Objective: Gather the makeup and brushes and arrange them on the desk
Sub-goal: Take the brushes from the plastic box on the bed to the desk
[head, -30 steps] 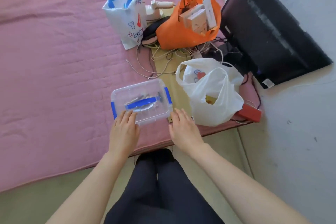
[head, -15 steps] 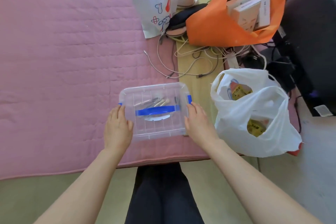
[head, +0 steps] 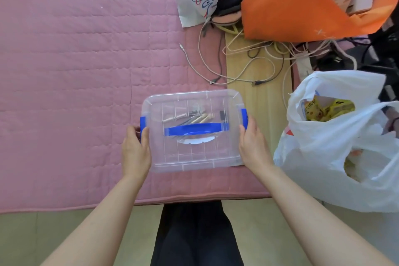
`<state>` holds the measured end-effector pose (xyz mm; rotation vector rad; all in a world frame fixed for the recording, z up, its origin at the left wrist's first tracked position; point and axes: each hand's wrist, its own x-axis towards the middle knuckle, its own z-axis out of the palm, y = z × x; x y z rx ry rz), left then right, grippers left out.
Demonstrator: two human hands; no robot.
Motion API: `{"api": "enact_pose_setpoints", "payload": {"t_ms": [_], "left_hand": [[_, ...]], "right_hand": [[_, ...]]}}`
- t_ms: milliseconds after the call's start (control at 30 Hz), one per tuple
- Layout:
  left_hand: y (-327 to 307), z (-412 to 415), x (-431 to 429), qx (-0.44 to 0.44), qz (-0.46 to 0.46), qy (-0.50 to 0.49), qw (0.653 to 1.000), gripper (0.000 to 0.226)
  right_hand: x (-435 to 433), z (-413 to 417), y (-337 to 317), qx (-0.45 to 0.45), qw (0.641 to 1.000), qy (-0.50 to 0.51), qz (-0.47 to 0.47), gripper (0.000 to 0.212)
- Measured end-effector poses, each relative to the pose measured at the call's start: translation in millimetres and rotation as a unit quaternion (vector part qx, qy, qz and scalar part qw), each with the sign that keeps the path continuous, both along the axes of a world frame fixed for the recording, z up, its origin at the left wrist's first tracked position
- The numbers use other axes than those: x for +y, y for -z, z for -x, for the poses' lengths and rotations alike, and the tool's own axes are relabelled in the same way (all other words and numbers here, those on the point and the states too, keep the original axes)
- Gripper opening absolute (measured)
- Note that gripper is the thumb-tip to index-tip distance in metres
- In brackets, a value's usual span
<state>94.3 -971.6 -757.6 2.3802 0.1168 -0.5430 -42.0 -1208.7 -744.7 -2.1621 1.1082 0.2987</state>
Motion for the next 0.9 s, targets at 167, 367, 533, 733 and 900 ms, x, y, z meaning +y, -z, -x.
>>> {"api": "enact_pose_setpoints", "payload": {"t_ms": [167,367,533,733,900], "left_hand": [[17.9,1.7,2.0,-0.045,-0.008,0.010,0.999,0.024],[20.7,6.8,2.0,-0.052,0.008,-0.009,0.999,0.026],[15.8,4.4,-1.7,-0.038,0.002,-0.057,0.998,0.035],[15.2,0.7,-5.3,0.012,0.041,-0.106,0.993,0.038],[13.7,-3.1,-9.9,0.060,0.076,-0.164,0.982,0.039]], "right_hand": [[5.7,5.2,14.1,-0.066,0.997,0.032,-0.009,0.046],[10.3,6.7,18.9,-0.079,0.995,0.055,0.014,0.045],[9.7,7.6,20.4,-0.069,0.995,0.061,0.031,0.044],[3.7,7.2,23.7,-0.049,0.996,0.062,0.050,0.043],[-3.2,1.7,16.8,-0.032,0.993,0.108,0.022,0.034]]}}
